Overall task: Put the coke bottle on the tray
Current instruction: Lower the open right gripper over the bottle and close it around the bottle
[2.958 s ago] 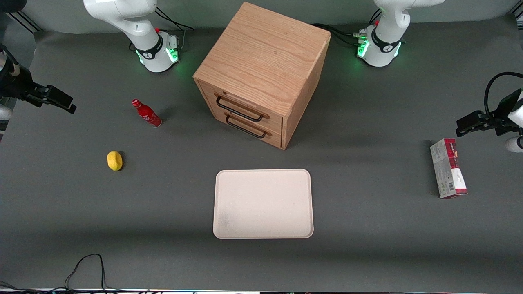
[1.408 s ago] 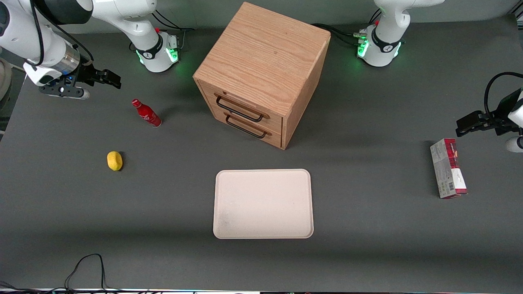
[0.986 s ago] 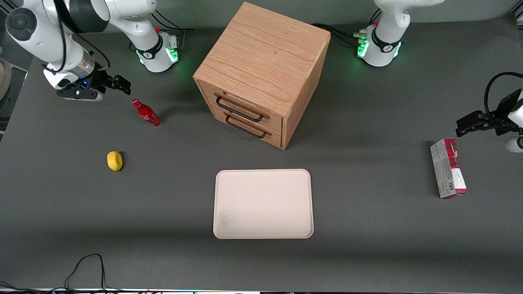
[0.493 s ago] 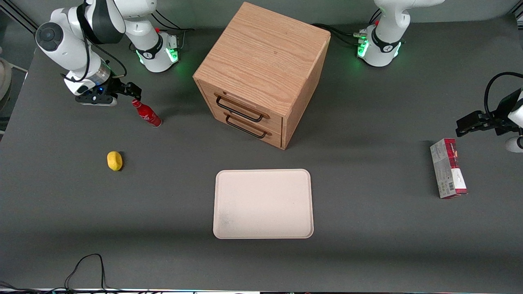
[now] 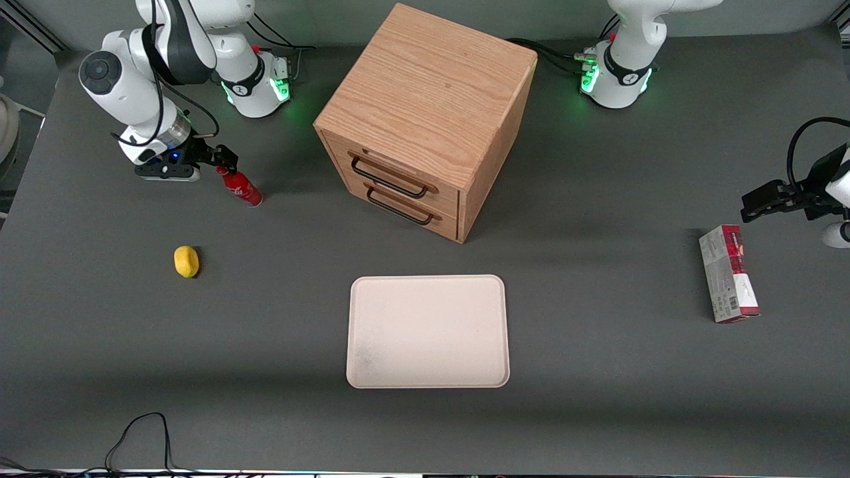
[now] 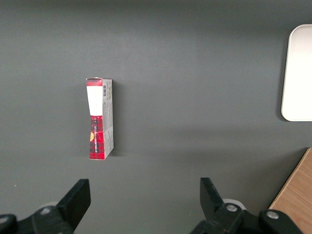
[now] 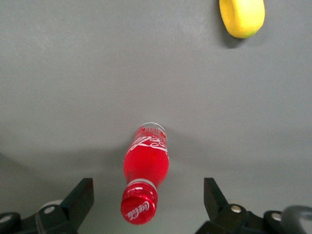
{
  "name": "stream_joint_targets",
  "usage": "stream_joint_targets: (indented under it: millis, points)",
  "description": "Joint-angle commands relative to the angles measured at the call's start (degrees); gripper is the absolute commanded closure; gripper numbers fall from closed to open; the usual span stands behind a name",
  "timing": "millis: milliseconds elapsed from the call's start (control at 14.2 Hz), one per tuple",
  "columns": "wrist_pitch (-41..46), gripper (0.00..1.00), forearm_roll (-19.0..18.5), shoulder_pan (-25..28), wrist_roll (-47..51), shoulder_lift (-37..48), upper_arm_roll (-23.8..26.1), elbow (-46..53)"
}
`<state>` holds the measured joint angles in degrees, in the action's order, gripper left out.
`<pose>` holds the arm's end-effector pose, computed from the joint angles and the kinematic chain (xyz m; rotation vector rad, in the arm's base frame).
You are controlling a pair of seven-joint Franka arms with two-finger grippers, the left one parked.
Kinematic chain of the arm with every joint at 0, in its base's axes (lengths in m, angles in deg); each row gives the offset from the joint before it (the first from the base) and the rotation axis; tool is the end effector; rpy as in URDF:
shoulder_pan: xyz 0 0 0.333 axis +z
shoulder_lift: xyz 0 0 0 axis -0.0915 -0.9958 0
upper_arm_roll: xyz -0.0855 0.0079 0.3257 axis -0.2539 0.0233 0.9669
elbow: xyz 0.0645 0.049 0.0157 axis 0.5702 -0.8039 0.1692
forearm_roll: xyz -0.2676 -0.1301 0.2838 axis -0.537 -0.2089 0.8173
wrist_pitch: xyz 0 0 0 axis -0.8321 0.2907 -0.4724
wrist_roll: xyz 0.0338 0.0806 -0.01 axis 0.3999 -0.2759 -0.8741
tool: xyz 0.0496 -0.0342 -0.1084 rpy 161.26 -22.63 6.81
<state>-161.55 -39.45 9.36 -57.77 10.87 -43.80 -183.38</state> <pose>0.3539 0.0123 0.3180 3.1320 -0.1363 -0.0748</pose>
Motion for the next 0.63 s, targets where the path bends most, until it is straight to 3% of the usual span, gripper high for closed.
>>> stream_joint_targets:
  millis: [0,423,493,563]
  points:
    - [-2.1,0.0,0.8,-0.1,-1.6,0.7,0.4,-2.5]
    - [-1.8,0.05,0.8,0.1,-1.5,-0.3,0.6,-2.8]
    - [-1.8,0.13,0.8,0.1,-1.5,-0.3,0.6,-2.8]
    - [-1.8,0.32,0.8,0.1,-1.5,-0.4,0.6,-2.7]
